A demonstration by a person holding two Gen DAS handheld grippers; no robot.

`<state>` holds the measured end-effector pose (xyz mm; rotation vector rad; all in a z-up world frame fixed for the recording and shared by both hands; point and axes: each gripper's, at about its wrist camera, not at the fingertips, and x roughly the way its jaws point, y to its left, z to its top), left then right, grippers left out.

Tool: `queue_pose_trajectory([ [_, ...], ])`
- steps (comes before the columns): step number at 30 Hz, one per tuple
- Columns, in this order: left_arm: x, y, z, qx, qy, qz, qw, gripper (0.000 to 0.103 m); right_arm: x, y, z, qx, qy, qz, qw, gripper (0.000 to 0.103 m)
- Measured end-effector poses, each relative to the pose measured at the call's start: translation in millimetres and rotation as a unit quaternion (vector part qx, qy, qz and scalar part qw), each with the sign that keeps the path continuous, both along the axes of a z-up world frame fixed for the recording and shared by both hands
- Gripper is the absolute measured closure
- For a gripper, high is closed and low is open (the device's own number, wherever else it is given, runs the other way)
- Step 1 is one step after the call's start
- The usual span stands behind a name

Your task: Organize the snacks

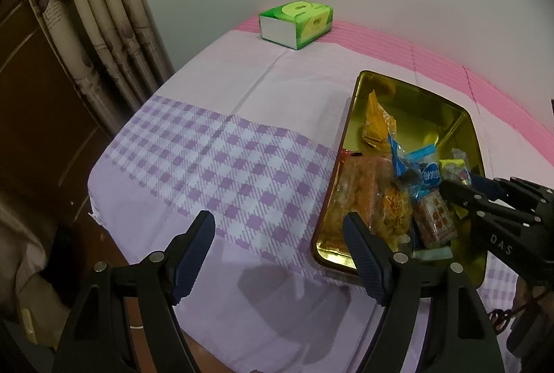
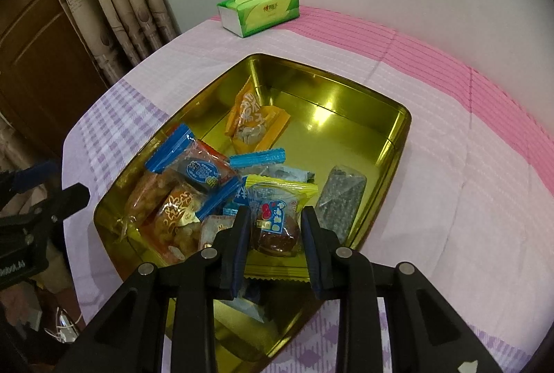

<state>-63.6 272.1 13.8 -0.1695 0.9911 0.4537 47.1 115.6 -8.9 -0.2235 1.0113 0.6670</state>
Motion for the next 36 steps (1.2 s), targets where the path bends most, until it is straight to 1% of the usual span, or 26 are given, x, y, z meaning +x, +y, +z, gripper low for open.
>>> queue_pose_trajectory([
  [3, 1, 0, -1, -0.004, 0.003, -0.001, 1.0000, 0.026, 1, 2, 0, -0.001, 0.000, 0.000, 1.000, 0.075],
  [6, 2, 0, 0, 0.001, 0.005, -0.002, 1.0000, 0.026, 3, 4, -2, -0.002, 0.000, -0.003, 1.000, 0.075],
  [14, 0, 6, -2, 0.001, 0.005, 0.019, 0.9998, 0.026, 9, 8, -4, -0.005, 0.006, -0.012, 1.000, 0.074],
  [19, 0, 6, -4, -0.007, 0.006, 0.017, 0.9998, 0.026, 9, 9, -5, -0.008, 0.004, -0.015, 1.000, 0.072],
  [23, 1, 4, -5, -0.013, 0.008, 0.015, 0.9998, 0.026, 8, 9, -4, -0.002, 0.007, -0.017, 1.000, 0.058],
  [26, 2, 2, -5, -0.013, 0.010, 0.012, 0.9998, 0.026, 5, 7, -1, 0.006, 0.009, -0.018, 1.000, 0.052],
  [28, 2, 0, -6, -0.009, 0.013, 0.009, 0.9998, 0.026, 2, 7, 4, 0.005, 0.004, -0.017, 1.000, 0.045],
  [30, 3, -3, -6, -0.002, 0.015, 0.004, 0.9999, 0.026, -2, 6, 11, 0.006, -0.003, -0.017, 1.000, 0.036],
  [31, 3, -5, -6, 0.001, 0.015, 0.002, 0.9999, 0.026, -3, 5, 14, 0.007, -0.006, -0.018, 1.000, 0.034],
  [34, 3, -10, -5, 0.010, 0.016, -0.007, 0.9998, 0.026, -11, -1, 26, 0.010, -0.016, -0.019, 1.000, 0.023],
  [35, 3, -12, -4, 0.013, 0.016, -0.009, 0.9997, 0.026, -13, -4, 29, 0.010, -0.017, -0.022, 1.000, 0.014],
  [36, 3, -13, -4, 0.016, 0.016, -0.010, 0.9997, 0.026, -16, -7, 31, 0.011, -0.017, -0.025, 0.999, 0.011],
])
